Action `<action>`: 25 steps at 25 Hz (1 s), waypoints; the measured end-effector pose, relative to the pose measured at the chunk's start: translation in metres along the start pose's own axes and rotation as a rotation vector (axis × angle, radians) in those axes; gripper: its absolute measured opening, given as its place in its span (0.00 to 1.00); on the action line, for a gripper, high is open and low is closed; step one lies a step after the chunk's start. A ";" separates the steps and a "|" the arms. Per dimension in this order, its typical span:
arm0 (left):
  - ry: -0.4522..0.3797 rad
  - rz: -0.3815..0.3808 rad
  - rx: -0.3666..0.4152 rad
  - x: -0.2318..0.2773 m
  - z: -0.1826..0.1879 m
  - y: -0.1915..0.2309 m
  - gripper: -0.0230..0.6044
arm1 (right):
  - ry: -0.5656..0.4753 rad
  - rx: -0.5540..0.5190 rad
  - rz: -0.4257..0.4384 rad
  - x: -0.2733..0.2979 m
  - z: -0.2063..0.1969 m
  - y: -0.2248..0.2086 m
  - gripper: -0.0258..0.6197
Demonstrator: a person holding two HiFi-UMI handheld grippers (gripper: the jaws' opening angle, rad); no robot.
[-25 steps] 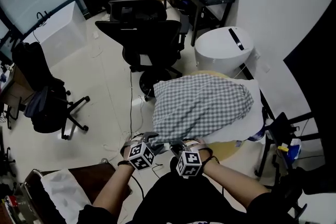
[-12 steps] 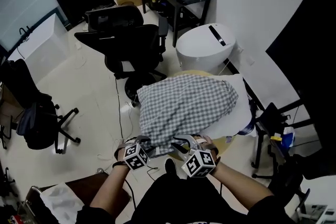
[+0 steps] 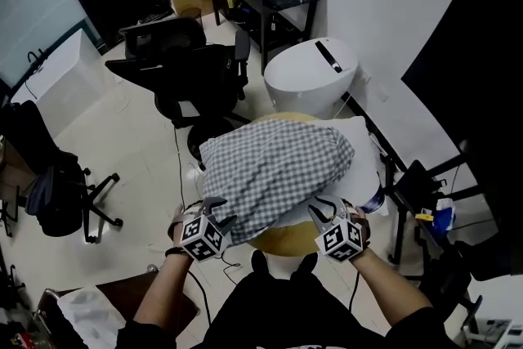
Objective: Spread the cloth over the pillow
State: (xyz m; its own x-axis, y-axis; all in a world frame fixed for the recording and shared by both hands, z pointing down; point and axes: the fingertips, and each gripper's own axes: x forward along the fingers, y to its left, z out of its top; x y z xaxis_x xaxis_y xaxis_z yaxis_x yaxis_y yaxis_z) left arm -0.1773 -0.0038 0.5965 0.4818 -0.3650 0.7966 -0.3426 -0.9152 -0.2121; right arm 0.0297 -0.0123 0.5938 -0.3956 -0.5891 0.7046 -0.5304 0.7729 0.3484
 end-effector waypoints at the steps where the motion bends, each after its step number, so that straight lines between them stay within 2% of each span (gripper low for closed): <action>1: -0.011 0.015 -0.004 0.002 0.011 0.008 0.32 | 0.017 0.013 -0.007 0.001 -0.010 -0.007 0.22; 5: 0.028 0.029 -0.026 0.025 0.030 0.029 0.32 | 0.063 0.056 -0.016 0.011 -0.036 -0.025 0.25; 9: 0.100 0.009 -0.091 0.049 0.016 0.031 0.32 | 0.074 0.061 -0.005 0.024 -0.040 -0.030 0.29; 12: 0.107 0.013 -0.131 0.056 0.010 0.030 0.32 | 0.075 0.064 0.002 0.033 -0.040 -0.032 0.29; 16: 0.118 0.026 -0.137 0.058 0.011 0.031 0.32 | 0.069 0.080 0.006 0.040 -0.040 -0.035 0.28; 18: 0.127 0.026 -0.132 0.058 0.011 0.032 0.32 | 0.053 0.093 0.000 0.039 -0.038 -0.037 0.24; 21: 0.137 0.025 -0.139 0.059 0.009 0.033 0.32 | 0.038 0.103 -0.012 0.034 -0.036 -0.041 0.08; 25: 0.149 0.024 -0.144 0.061 0.008 0.032 0.32 | 0.013 0.116 -0.028 0.016 -0.033 -0.052 0.06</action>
State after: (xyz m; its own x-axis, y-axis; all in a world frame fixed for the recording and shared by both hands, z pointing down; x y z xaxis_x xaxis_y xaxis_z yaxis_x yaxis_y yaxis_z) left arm -0.1525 -0.0568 0.6341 0.3510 -0.3471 0.8697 -0.4697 -0.8687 -0.1572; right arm 0.0758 -0.0537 0.6071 -0.3700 -0.6062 0.7040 -0.6248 0.7232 0.2943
